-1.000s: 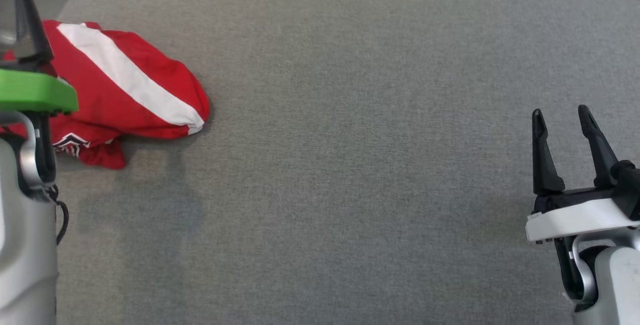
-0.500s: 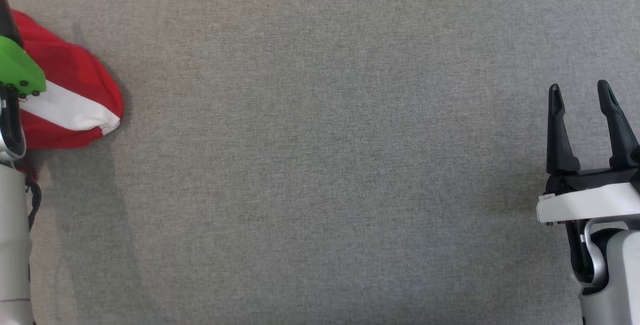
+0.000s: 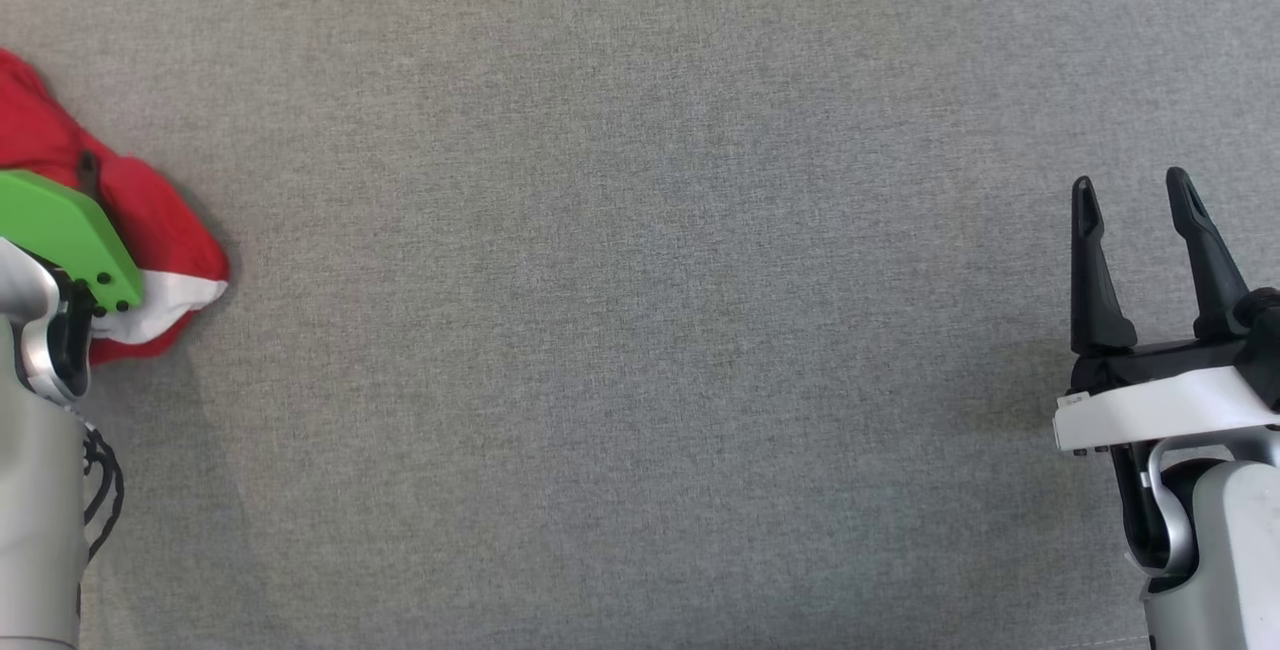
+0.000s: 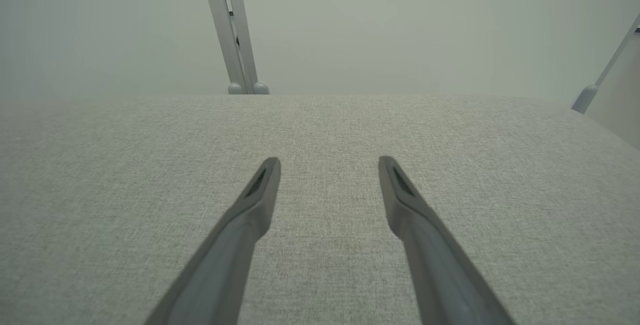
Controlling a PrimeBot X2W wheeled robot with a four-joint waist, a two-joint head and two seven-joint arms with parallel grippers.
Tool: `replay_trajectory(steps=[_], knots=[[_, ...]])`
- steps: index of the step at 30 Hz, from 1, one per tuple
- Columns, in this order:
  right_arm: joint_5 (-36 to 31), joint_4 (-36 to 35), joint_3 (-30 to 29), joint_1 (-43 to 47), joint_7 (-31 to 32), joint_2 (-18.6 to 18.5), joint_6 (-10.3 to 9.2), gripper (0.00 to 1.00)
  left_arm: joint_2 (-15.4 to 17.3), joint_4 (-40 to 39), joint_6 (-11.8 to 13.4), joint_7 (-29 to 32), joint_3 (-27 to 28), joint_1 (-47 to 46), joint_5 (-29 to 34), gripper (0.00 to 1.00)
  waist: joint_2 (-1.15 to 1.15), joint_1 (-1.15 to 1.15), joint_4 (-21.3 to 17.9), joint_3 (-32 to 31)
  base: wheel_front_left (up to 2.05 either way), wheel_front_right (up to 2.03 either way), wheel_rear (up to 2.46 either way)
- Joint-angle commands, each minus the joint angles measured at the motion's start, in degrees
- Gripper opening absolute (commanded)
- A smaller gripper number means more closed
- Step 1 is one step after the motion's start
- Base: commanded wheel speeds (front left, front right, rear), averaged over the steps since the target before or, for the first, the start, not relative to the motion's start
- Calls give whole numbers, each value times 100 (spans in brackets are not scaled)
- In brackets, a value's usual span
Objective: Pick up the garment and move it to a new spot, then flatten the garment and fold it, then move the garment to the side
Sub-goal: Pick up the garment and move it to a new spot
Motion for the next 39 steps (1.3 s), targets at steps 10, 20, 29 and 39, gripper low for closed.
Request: replay_trajectory(steps=[10, 20, 29, 39], knots=[[70, 172, 42, 27, -75, 40, 3, 100, 3, -135, -76, -773, -34, -28, 25, 0, 0, 0, -53, -367, 0, 0, 0], [85, 422, 90, 158, -181, 142, 3, 100, 21, -1006, -99, -1599, -164, -240, 145, 0, 0, 0, -142, -941, 0, 0, 0], [154, 656, 50, 252, -321, 264, 3, 100, -76, -2267, -267, -1485, -460, -648, 204, 0, 0, 0, -509, -1317, 0, 0, 0], [281, 934, 135, 212, -469, 318, 3, 100, -682, -3028, -524, -994, -1326, -1334, 264, 0, 0, 0, -1166, -1323, 0, 0, 0]])
